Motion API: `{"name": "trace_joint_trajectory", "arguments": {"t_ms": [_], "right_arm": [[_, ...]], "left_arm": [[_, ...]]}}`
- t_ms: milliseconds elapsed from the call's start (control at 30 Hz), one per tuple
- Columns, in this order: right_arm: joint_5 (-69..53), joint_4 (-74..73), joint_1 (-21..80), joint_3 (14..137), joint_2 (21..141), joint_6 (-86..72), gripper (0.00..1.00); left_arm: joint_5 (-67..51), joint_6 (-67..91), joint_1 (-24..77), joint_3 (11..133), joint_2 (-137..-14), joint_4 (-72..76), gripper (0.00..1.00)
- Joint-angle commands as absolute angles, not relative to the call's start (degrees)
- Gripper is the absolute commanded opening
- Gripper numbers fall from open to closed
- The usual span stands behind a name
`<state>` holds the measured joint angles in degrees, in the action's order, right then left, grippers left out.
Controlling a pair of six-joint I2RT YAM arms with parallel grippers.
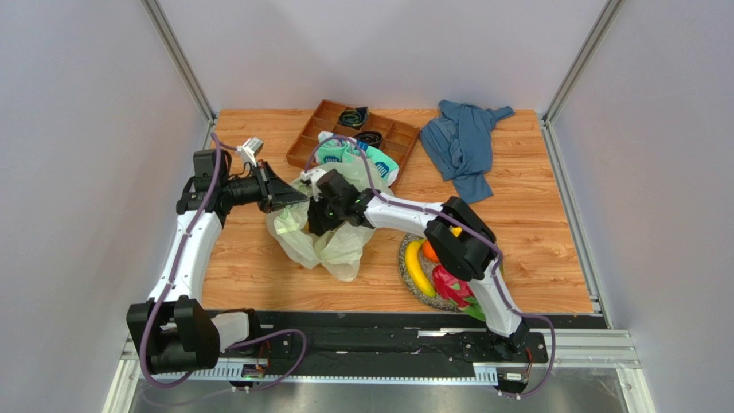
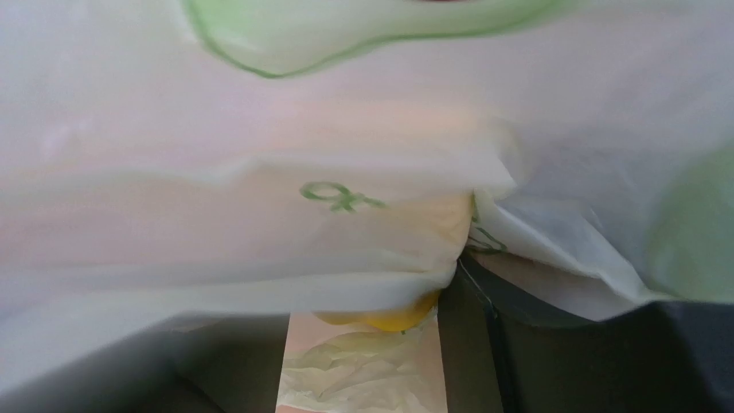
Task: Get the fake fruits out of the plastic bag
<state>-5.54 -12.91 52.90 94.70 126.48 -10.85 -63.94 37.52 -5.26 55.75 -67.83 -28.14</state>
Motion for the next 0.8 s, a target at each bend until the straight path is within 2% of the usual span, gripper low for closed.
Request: {"name": "trace_joint_trajectory", "arguments": {"t_ms": [0, 133, 300, 500, 767], "right_arm": [[-18.8, -13.6, 47.7, 90.3, 112.4, -8.6, 0.41], [-30.9, -15.4, 46.1, 84.8, 104.6, -4.3, 0.41], [-47.0, -17.0, 46.1, 81.4, 101.3, 2.6, 0.42], [-53.5, -22.6, 46.8, 82.2, 100.4, 8.6, 0.43], [-54.2, -37.8, 47.9, 83.4, 101.5, 28.6, 0.48]], "left_arm": [[-61.3, 33.8, -7.2, 56.7, -67.1, -28.6, 0.00], [-53.4, 29.4, -9.8, 58.0, -66.7, -34.0, 0.00], [-48.0, 28.3, -10.2, 58.4, -67.1, -33.7, 0.00], [-40.6, 25.1, -10.2, 59.2, -70.5, -36.5, 0.00], [-36.6, 22.1, -9.8, 55.6, -74.6, -37.4, 0.00]]}}
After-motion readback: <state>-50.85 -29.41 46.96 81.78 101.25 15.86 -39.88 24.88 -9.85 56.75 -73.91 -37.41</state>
